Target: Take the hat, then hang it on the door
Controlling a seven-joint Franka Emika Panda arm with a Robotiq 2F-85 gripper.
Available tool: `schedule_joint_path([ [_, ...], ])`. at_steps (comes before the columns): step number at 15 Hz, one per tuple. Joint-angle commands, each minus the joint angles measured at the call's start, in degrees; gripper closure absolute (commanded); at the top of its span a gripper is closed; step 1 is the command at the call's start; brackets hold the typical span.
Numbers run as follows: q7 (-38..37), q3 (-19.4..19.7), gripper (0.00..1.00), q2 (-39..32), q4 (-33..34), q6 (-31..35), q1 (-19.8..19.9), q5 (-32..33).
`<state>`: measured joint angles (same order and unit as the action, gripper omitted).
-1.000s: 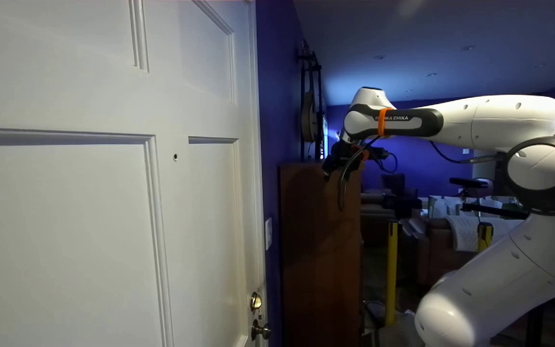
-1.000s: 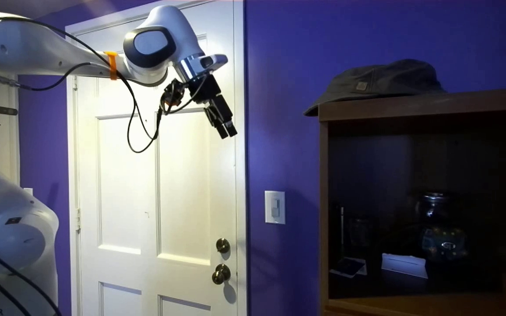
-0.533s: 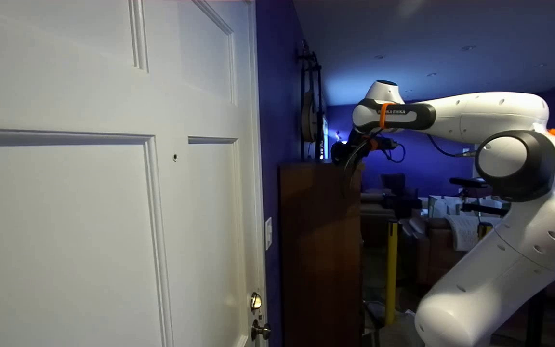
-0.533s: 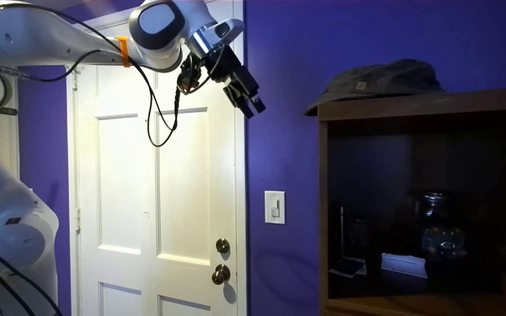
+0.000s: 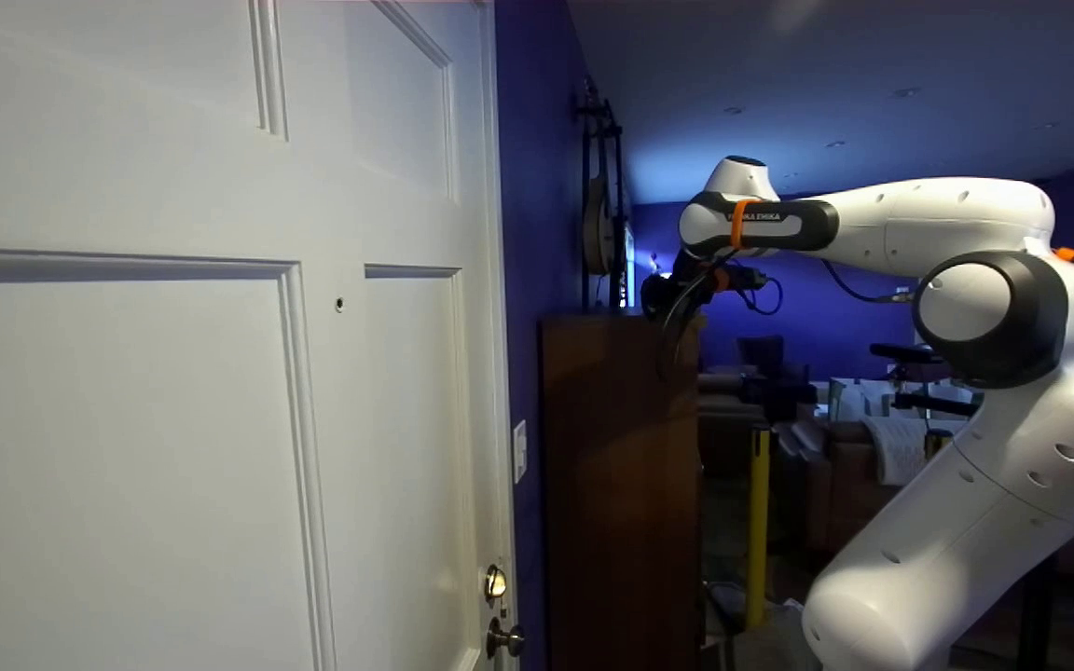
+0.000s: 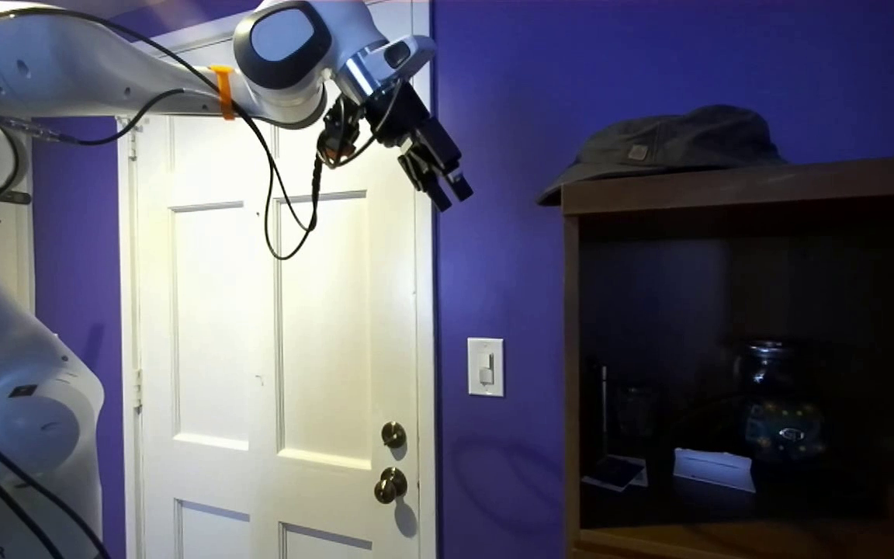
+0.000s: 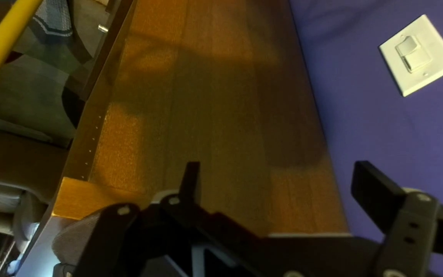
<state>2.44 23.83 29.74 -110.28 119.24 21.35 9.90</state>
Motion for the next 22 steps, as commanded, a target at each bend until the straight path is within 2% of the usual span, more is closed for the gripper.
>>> schedule_joint_path([
  [1, 0.30, -0.24, 0.00, -0.27, 0.30, -0.14, 0.41, -0.38],
  [4, 0.30, -0.24, 0.00, -0.27, 0.30, -0.14, 0.41, -0.38],
  [5, -0.17, -1.95, 0.00, 1.37, -0.95, 1.73, 1.46, 2.36],
  [9, -1.80, -1.54, 0.00, -1.57, 4.70, 2.12, 3.50, 5.32],
  [13, -0.06, 2.11, 0.00, -6.19, 11.24, 8.33, 3.89, 4.43],
  [18, 1.80, 7.18, 0.00, -14.11, 19.55, 9.36, 3.33, 1.28],
  [22, 9.28, 12.26, 0.00, -19.66, 25.99, 8.05, 1.18, -7.50],
])
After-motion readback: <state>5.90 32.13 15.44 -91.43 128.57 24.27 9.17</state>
